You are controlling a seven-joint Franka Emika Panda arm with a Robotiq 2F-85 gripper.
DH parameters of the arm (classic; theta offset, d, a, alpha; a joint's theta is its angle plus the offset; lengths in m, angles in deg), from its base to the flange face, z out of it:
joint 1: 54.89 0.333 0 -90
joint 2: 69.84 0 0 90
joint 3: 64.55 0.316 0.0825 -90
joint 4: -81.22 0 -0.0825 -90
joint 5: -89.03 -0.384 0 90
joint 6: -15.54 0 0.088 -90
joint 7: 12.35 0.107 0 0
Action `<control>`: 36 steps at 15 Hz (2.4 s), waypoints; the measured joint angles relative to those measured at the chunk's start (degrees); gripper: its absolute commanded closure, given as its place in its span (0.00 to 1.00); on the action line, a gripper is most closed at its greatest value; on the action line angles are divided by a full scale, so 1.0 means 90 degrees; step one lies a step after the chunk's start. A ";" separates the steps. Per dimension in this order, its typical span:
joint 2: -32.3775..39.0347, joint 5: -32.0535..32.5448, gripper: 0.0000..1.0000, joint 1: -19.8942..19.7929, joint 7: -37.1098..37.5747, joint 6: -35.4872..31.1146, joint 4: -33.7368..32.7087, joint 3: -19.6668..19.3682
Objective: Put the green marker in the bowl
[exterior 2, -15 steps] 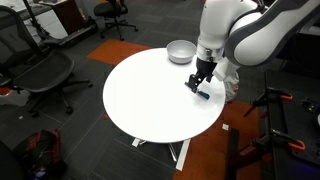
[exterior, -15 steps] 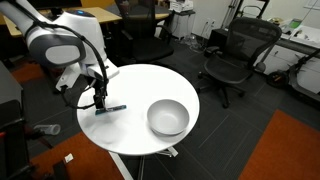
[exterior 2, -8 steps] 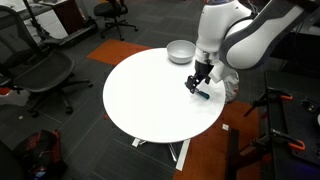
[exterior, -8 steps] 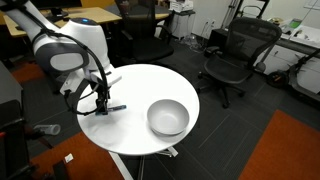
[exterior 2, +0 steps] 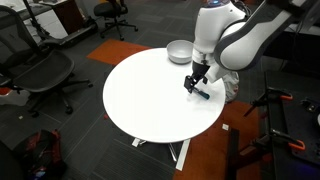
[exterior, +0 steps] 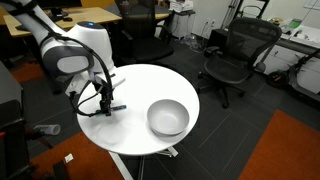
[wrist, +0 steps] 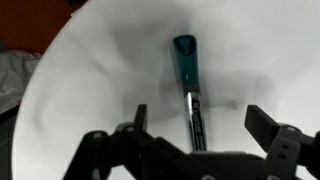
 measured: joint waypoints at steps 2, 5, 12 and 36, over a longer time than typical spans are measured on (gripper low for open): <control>0.0086 -0.0005 0.25 0.0008 0.0000 0.0000 -0.0065 0.0000; 0.0205 -0.0008 0.42 0.0016 -0.0001 0.0000 -0.0148 0.0000; 0.0303 -0.0018 0.95 0.0065 -0.0001 0.0000 -0.0281 0.0000; -0.1711 -0.0033 0.95 -0.0537 -0.1152 0.0961 0.0174 -0.0515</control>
